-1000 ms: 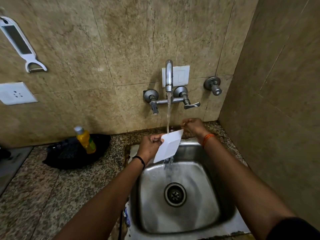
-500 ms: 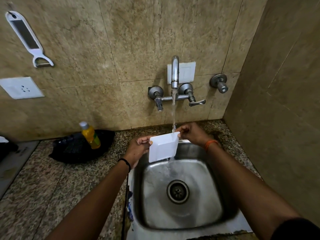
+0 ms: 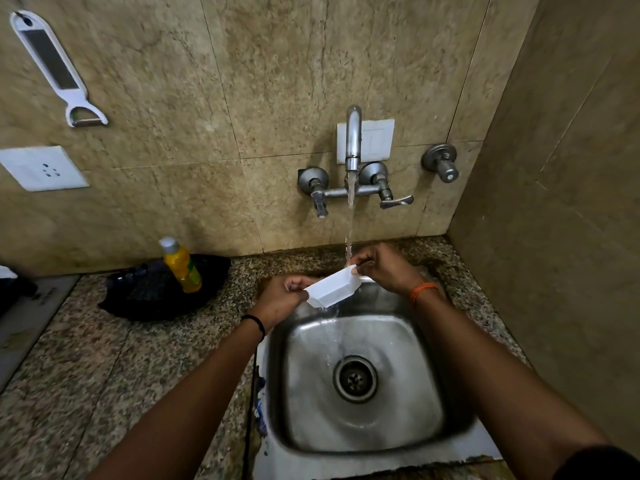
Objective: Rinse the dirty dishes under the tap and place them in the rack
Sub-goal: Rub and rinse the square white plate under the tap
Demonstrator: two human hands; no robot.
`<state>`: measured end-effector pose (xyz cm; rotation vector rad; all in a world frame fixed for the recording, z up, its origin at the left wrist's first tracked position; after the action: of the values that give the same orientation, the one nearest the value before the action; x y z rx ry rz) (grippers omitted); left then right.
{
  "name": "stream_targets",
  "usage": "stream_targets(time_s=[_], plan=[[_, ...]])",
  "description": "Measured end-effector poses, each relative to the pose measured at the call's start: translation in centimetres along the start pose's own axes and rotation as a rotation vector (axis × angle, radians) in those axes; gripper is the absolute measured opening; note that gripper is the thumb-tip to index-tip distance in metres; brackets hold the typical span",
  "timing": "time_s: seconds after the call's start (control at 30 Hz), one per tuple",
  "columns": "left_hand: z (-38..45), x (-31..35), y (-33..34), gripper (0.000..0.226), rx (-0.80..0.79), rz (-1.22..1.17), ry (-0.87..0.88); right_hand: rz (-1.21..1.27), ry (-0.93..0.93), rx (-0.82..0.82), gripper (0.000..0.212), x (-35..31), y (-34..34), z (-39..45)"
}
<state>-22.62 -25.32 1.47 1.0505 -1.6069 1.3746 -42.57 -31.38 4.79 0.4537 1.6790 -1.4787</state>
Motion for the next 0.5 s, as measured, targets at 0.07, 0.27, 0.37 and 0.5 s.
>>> stream_targets(time_s=[0.07,0.27,0.37,0.5], plan=[[0.1,0.3,0.4,0.030,-0.022,0.029,0.028,-0.028,-0.013,0.004,0.021,-0.2,0.0,-0.3],[0.8,1.3,1.1,0.024,-0.010,0.120,0.077,-0.070,0.001,-0.011,0.023,-0.2,0.1,-0.6],[1.1,2.2,1.5,0.025,0.010,0.184,0.105,-0.068,0.007,-0.011,0.021,-0.5,0.1,-0.4],[1.4,3.0,1.9,0.024,0.077,0.219,0.103,-0.029,0.010,-0.036,0.015,-1.1,0.5,-0.2]])
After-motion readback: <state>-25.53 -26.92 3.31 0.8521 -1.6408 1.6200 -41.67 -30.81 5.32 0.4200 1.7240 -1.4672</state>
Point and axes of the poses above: each hand's wrist, its own z-axis towards the middle knuckle, its own y-axis out of the palm, x = y × z, the point moved 7 cm from there along z, towards the middle knuckle, and after that the axes turned 2 degrees about z, right-handed, at the moved point
